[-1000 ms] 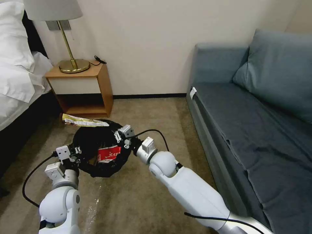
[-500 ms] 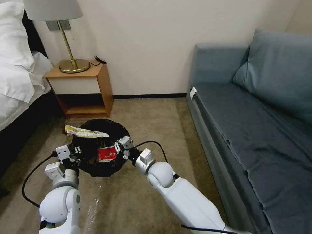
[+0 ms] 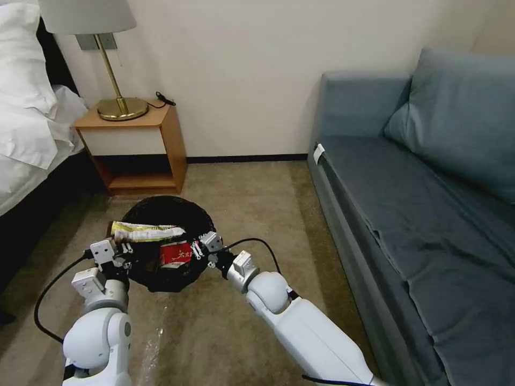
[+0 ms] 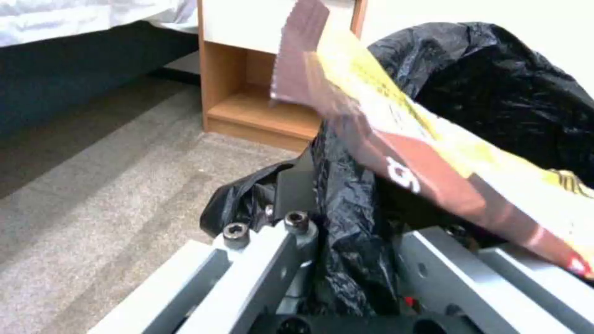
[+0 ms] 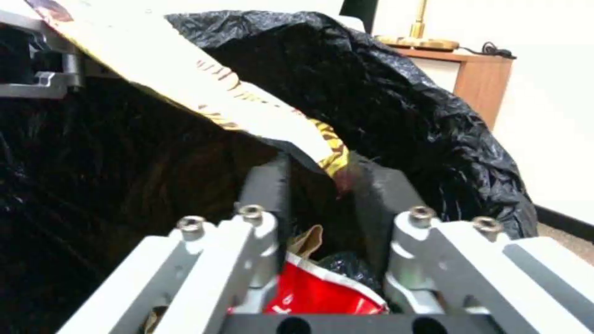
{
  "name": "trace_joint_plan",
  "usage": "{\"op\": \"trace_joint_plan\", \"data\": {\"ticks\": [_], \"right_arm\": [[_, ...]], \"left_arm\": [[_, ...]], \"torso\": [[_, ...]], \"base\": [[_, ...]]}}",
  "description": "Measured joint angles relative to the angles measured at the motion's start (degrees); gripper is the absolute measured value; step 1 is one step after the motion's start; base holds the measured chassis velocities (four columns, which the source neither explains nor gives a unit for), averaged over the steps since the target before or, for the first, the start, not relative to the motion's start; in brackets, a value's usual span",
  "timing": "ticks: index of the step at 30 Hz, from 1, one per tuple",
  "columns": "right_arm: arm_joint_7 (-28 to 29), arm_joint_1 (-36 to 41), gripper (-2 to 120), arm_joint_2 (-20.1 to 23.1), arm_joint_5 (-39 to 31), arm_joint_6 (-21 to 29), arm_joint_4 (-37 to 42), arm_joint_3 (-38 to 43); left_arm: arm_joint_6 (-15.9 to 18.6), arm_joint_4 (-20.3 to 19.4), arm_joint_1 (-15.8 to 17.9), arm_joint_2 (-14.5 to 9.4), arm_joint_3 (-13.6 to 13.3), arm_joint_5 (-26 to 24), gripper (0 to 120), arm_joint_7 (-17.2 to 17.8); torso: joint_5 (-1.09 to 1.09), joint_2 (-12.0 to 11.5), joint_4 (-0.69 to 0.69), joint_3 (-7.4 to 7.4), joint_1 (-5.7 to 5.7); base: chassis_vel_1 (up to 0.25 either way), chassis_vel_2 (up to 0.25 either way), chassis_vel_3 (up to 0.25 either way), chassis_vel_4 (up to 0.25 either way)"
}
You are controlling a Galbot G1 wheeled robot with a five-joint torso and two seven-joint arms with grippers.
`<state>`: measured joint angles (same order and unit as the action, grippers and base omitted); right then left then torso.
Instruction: Pick up the trash bin, then pick up the garbage on the floor and place it into the trash bin.
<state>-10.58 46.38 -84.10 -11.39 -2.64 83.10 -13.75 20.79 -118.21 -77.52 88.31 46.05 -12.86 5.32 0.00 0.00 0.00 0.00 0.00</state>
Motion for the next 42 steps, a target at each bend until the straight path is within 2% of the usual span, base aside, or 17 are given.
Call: {"op": "trace_joint_plan", "data": {"ticks": [4,5,7,9,11,13,14,19,26,42], "right_arm": [[0.0,-0.1,35,0.3,0.1,0.2,0.2,0.0],[0.0,-0.2,47,0.7,0.1,0.4,0.7,0.0],[0.0,-0.2,50,0.9,0.0,0.5,0.9,0.0],[-0.1,0.0,61,1.1,0.0,0.6,1.2,0.2],[-0.1,0.0,63,1.2,0.0,0.6,1.4,0.2],[-0.5,0.1,76,1.5,0.0,0.8,1.9,0.2],[-0.5,0.1,76,1.5,0.0,0.8,1.9,0.2],[-1.1,0.4,96,2.4,0.0,1.0,2.6,0.7],[-1.4,-0.8,100,4.5,-1.3,1.7,5.1,0.7],[-1.4,-2.7,100,4.0,-1.8,1.7,3.4,0.4]], "left_arm": [[0.0,0.0,0.0,0.0,0.1,0.0,4,0.0],[0.0,0.0,-0.1,-0.1,0.1,0.0,4,0.0],[0.0,0.0,-0.1,-0.1,0.1,0.0,4,0.0],[0.0,-0.1,-0.1,-0.2,0.1,0.0,4,0.0],[0.1,-0.2,-0.1,-0.2,0.1,0.0,4,0.1],[0.2,-0.4,-0.1,-0.3,0.1,0.0,4,0.2],[0.2,-0.4,-0.1,-0.3,0.1,0.0,4,0.2],[1.2,-0.9,-0.4,-0.5,0.0,0.0,4,0.6],[4.1,0.1,-0.3,-0.5,0.1,-2.9,4,3.9],[4.4,-0.9,-0.9,-0.4,0.0,-3.3,4,4.1]], "torso": [[-0.01,0.0,0.0,0.0,0.0],[0.0,0.0,0.0,0.0,0.0],[0.0,0.0,0.0,0.0,0.0],[0.0,0.0,0.0,0.0,0.0],[0.0,0.0,0.0,0.0,0.0],[0.0,0.0,0.0,0.0,0.0],[0.0,0.0,0.0,0.0,0.0],[0.0,0.0,0.0,0.0,0.0],[0.0,0.0,0.0,0.0,0.0],[0.0,0.0,0.0,0.0,0.0]], "base": [[0.0,0.0,0.0,0.0],[0.0,0.0,0.0,0.0],[0.0,0.0,0.0,0.0],[0.0,0.0,0.0,0.0],[0.0,0.0,0.0,0.0],[0.0,0.0,0.0,0.0],[0.0,0.0,0.0,0.0],[0.0,0.0,0.0,0.0],[0.0,0.0,0.0,0.0],[0.0,0.0,0.0,0.0]]}}
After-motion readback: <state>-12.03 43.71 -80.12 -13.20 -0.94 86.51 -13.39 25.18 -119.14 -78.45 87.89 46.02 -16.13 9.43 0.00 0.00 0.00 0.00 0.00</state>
